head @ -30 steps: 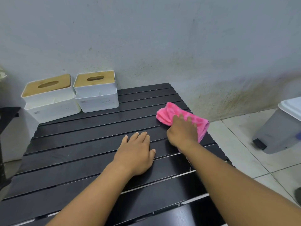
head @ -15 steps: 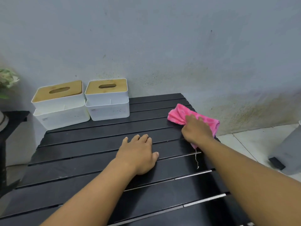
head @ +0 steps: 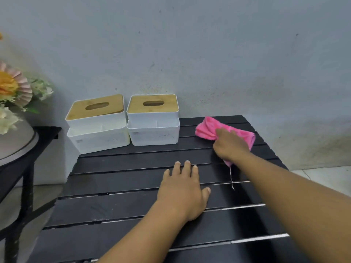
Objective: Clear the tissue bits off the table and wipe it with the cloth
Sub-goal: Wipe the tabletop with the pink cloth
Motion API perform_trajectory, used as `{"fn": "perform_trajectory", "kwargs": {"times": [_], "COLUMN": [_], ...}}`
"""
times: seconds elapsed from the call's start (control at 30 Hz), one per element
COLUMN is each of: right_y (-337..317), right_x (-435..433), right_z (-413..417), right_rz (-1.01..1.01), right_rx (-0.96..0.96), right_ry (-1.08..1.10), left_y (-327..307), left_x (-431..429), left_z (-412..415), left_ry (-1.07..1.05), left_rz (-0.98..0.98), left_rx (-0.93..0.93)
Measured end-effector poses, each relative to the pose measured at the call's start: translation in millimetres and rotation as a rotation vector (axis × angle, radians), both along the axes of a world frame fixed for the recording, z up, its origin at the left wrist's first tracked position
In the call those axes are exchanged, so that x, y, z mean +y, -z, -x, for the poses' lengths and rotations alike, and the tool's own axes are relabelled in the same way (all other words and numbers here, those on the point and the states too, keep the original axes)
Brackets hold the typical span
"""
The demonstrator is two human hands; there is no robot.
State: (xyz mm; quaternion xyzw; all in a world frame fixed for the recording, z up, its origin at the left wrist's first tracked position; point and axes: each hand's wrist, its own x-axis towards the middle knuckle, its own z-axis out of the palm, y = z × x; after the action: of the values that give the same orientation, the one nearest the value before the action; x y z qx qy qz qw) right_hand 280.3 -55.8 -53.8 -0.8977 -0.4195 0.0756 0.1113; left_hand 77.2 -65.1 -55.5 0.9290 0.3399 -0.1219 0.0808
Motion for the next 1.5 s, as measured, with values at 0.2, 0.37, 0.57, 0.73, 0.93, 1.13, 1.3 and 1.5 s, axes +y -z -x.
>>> {"fn": "perform_trajectory", "kwargs": {"times": [0.2,0.37,0.57,0.73,0.93,1.13,1.3,1.5], "right_y": [-5,1,11,-4,-7,13,1,-1], "right_x": [81,96,52,76,93,12,-18,-10], "right_z": [-3,-6,29,27,32,37,26,57], "right_rz": [0.061,0.128,0.12,0.189,0.214,0.12,0.116,0.051], "right_rx": [-0.01,-0.094,-0.114,-0.1,-0.091,-0.119,-0.071,-0.056], "right_ry": [-0.049,-0.123,-0.322,-0.224,-0.183,-0.325,-0.289,-0.055], "left_y": [6,7,10,8,7,9,1,-15], "left_x": [1,5,4,3,6,10,17,47], "left_z": [6,6,6,6,8,15,20,69], "left_ry": [-0.006,0.01,0.009,0.003,0.0,0.024,0.058,-0.086], "left_rz": [0.023,0.02,0.018,0.02,0.049,0.063,0.08,0.05], "left_rx": [-0.045,-0.049,-0.065,-0.069,-0.062,-0.066,-0.063,0.002]}}
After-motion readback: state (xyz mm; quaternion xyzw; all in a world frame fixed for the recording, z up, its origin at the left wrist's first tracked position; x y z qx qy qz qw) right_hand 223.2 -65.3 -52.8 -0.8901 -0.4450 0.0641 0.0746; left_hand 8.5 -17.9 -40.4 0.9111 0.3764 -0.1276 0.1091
